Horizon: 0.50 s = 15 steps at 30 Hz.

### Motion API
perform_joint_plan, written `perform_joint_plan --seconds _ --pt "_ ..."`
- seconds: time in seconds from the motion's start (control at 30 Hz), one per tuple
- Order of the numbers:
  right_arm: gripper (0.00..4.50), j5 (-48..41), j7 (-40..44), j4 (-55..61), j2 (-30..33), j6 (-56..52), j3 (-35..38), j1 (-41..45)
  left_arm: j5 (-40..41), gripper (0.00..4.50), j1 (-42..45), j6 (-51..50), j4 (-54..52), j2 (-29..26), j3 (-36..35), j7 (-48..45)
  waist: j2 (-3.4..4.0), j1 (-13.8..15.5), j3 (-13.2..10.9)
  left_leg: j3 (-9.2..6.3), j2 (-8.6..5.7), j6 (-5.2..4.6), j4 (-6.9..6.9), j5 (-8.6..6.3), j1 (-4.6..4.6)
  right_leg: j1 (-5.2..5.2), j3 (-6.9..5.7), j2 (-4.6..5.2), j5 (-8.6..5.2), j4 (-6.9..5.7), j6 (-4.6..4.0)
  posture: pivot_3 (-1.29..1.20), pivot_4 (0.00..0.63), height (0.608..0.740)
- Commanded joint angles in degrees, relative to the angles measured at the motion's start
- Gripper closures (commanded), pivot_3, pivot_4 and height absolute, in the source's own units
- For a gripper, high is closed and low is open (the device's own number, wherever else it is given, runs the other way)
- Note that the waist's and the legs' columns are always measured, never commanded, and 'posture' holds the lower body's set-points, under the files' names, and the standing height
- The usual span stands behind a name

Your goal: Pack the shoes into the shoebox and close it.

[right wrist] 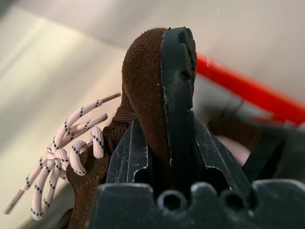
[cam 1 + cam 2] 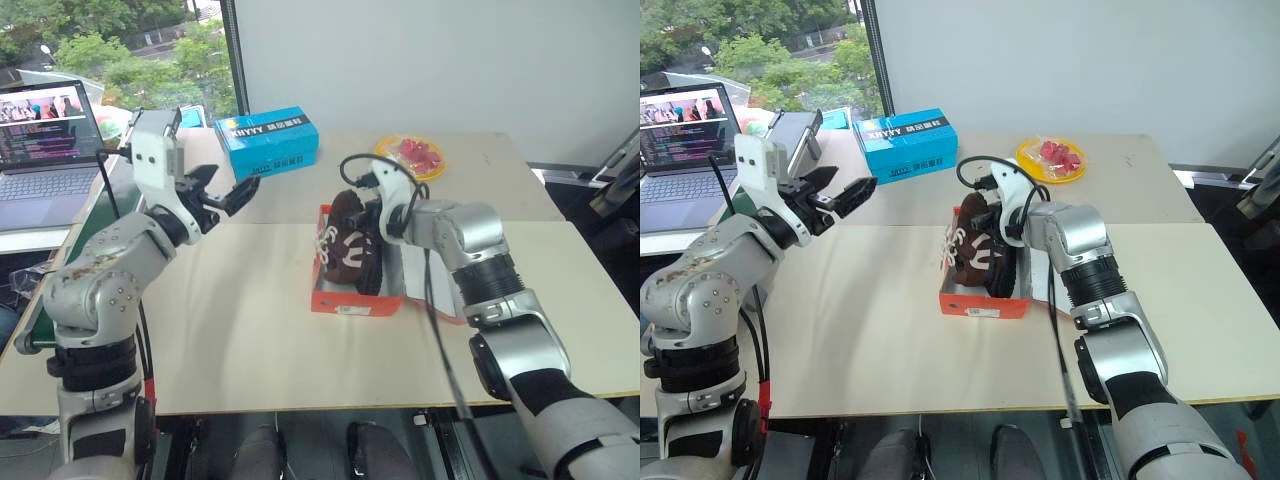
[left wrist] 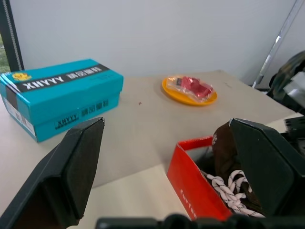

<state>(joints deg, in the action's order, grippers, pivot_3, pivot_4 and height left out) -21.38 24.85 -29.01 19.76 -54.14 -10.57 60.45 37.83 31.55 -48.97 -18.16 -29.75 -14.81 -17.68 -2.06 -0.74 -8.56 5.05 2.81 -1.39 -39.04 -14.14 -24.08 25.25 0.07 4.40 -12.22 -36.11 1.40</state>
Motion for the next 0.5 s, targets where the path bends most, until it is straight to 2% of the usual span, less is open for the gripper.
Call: perform_joint_plan --seconds 0.03,0.23,0.37,0.5 --pt "4.03 2.4 2.3 -2.6 0.1 2.7 1.5 3.8 0.0 0.0 0.4 0.4 -2.8 -0.1 -0.7 0.8 0.0 0.0 0.0 -0.01 0.0 0.0 0.0 0.0 0.0 0.0 0.0 -0.01 0.0 -0.01 0.0 0.0 0.15 0.74" --pt "4.03 10.3 5.0 -13.0 -2.0 6.9 -4.3 3.6 -0.2 0.0 0.5 0.9 -2.9 0.2 0.0 1.1 0.0 -0.1 0.0 0.06 0.0 0.01 0.0 0.0 0.03 -0.03 -0.01 -0.01 0.0 -0.01 0.0 0.0 0.15 0.74" --pt "4.03 20.1 7.9 -21.0 -2.3 13.4 -13.5 3.0 -0.5 0.0 0.3 1.4 -2.9 0.6 0.3 1.3 -0.07 0.1 0.1 0.09 -0.02 0.02 -0.02 0.01 0.12 -0.15 -0.05 0.0 0.0 -0.01 0.0 0.0 0.15 0.74" --pt "4.03 24.3 10.0 -24.3 -2.9 16.8 -16.2 3.0 -1.0 0.0 -0.2 1.6 -3.3 1.0 0.7 1.6 -0.13 0.3 0.1 0.03 -0.03 -0.03 -0.01 -0.04 0.94 -1.05 -0.19 0.04 -0.01 0.29 0.01 0.0 0.15 0.74"
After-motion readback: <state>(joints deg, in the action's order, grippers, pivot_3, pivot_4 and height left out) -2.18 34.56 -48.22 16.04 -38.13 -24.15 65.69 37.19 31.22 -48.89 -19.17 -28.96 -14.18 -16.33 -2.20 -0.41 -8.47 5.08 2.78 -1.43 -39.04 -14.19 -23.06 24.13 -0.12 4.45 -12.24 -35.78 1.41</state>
